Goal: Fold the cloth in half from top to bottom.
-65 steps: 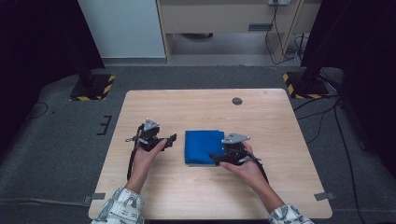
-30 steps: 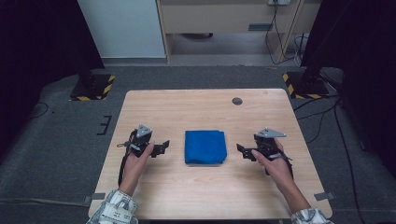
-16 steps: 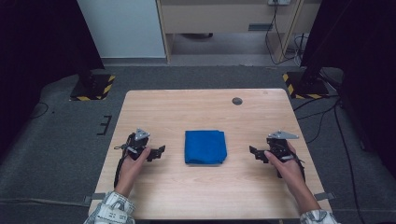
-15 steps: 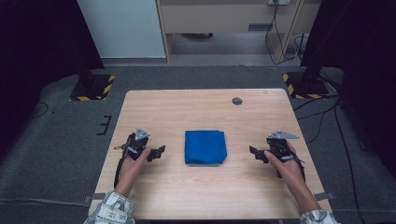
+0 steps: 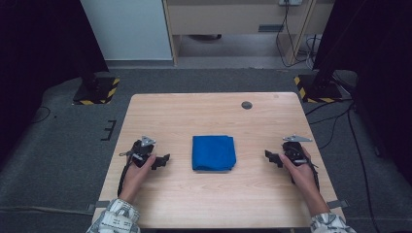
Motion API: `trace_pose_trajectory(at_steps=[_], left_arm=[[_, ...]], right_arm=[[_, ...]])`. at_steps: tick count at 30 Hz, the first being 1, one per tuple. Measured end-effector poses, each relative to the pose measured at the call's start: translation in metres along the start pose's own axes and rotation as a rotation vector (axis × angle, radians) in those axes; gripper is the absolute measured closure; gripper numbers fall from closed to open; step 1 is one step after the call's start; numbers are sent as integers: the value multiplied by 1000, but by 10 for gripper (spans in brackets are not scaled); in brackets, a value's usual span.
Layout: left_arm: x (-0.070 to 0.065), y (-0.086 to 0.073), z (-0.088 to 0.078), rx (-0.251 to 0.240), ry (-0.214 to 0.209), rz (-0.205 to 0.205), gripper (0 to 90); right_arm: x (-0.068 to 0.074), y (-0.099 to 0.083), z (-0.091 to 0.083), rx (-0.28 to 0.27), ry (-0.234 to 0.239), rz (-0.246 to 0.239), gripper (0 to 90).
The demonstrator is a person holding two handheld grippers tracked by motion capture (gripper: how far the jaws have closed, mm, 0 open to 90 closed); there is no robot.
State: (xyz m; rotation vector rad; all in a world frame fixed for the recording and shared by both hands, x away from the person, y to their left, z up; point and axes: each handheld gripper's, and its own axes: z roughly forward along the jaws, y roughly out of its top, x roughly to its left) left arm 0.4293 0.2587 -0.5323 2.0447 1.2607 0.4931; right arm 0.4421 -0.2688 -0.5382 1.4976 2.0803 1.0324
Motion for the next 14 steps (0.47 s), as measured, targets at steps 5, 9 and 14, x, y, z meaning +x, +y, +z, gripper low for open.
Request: trace_pose_trajectory(at_steps=[5,9,14], left_arm=[[-1,-2,4,5,6,24,48],[-3,-2,5,11,14,33,42],[-3,-2,5,12,19,31,34]], right_arm=[[5,1,2,24,-43,-41,82],[11,1,4,46,-65,-96,66],[13,0,4,47,-69,-89,63]])
